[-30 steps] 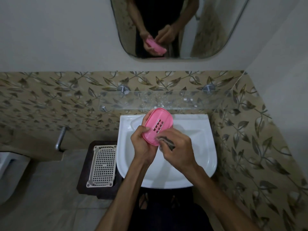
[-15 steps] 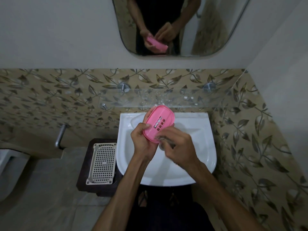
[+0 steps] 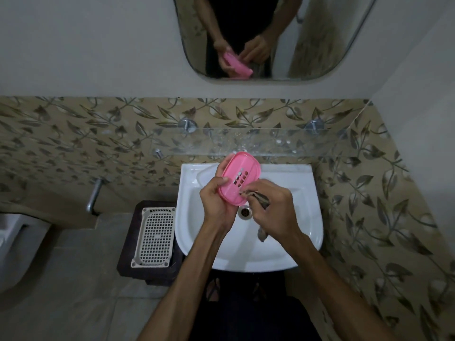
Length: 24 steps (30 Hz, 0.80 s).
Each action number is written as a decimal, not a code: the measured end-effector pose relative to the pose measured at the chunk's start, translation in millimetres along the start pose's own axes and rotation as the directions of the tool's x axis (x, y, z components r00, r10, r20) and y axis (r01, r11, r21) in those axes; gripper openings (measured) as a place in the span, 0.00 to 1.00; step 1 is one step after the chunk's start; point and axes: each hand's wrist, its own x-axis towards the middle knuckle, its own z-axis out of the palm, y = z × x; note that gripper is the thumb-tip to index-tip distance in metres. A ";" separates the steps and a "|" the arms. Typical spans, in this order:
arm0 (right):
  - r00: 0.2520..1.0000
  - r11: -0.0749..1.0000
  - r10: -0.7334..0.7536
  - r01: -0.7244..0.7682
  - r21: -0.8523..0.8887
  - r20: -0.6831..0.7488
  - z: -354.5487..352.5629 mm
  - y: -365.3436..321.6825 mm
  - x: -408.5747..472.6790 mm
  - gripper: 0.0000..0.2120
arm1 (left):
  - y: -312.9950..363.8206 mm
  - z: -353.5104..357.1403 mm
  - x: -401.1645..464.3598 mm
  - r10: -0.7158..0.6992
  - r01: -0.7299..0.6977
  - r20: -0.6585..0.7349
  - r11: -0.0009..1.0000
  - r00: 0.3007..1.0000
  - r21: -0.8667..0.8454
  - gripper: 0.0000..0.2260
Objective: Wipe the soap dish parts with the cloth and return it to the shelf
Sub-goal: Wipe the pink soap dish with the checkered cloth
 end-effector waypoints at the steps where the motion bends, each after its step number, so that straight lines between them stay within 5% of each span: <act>1: 0.998 1.000 -0.030 0.030 -0.002 0.052 -0.4 -1.7 -0.5 0.13 | 1.2 -0.1 0.2 0.002 -0.002 0.003 1.000 1.000 -0.006 0.32; 5: 0.957 0.990 -0.128 0.141 -0.030 0.258 -15.2 -1.3 13.5 0.13 | 7.9 -2.0 3.3 -0.037 0.038 -0.016 0.996 0.999 0.086 0.31; 16: 0.954 0.988 -0.131 0.149 -0.044 0.269 -18.6 4.8 22.0 0.14 | 13.8 4.2 5.5 -0.025 0.022 0.010 0.981 1.000 0.195 0.32; 24: 0.863 0.930 -0.238 0.335 -0.152 0.447 -29.3 4.8 35.0 0.16 | 16.4 7.7 5.9 -0.041 0.042 -0.009 0.965 0.999 0.259 0.30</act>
